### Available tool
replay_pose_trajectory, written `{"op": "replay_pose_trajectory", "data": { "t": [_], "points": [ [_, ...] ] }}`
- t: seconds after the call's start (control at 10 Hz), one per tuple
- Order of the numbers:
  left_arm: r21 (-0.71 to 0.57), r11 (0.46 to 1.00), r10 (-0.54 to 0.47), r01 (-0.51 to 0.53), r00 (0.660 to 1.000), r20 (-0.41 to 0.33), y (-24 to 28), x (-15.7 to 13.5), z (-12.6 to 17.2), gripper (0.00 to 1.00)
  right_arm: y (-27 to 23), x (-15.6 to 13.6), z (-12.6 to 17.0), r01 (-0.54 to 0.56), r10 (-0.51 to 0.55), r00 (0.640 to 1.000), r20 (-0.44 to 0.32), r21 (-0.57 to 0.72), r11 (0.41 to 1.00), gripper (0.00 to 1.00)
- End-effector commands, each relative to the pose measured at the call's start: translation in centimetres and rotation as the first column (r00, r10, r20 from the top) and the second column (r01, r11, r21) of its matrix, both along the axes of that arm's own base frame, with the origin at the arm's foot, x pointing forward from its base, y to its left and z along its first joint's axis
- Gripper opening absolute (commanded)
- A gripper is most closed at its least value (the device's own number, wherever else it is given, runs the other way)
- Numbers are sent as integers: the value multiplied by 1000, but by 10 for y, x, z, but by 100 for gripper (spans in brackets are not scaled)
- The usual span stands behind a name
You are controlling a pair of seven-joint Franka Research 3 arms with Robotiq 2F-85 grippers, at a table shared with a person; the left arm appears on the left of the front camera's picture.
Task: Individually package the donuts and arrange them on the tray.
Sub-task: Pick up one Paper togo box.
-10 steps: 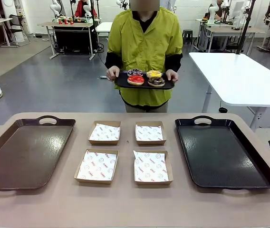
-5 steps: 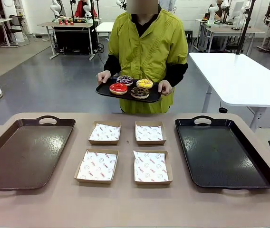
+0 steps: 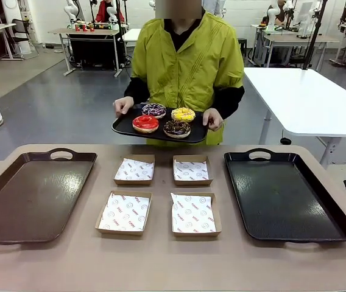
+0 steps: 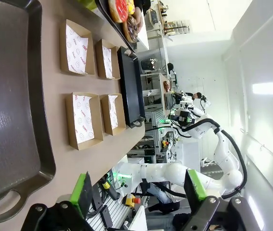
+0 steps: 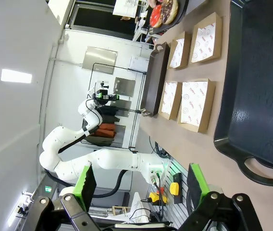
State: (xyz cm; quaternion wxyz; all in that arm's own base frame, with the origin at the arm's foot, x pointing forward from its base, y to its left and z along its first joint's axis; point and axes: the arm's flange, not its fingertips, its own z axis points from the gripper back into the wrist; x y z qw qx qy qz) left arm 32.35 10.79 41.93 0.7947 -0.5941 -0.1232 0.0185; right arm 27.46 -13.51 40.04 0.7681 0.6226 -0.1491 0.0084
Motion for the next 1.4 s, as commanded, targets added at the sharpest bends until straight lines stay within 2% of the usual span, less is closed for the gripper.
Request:
{"op": "replay_pose_trajectory", "data": {
  "t": [0.0, 1.3],
  "points": [
    [-6, 1000, 12, -12, 1000, 9, 1, 2, 1, 100, -1, 0, 0, 0, 0, 1000, 4, 12, 1000, 100],
    [-6, 1000, 12, -12, 1000, 9, 1, 2, 1, 100, -1, 0, 0, 0, 0, 1000, 4, 12, 1000, 100]
  ]
}}
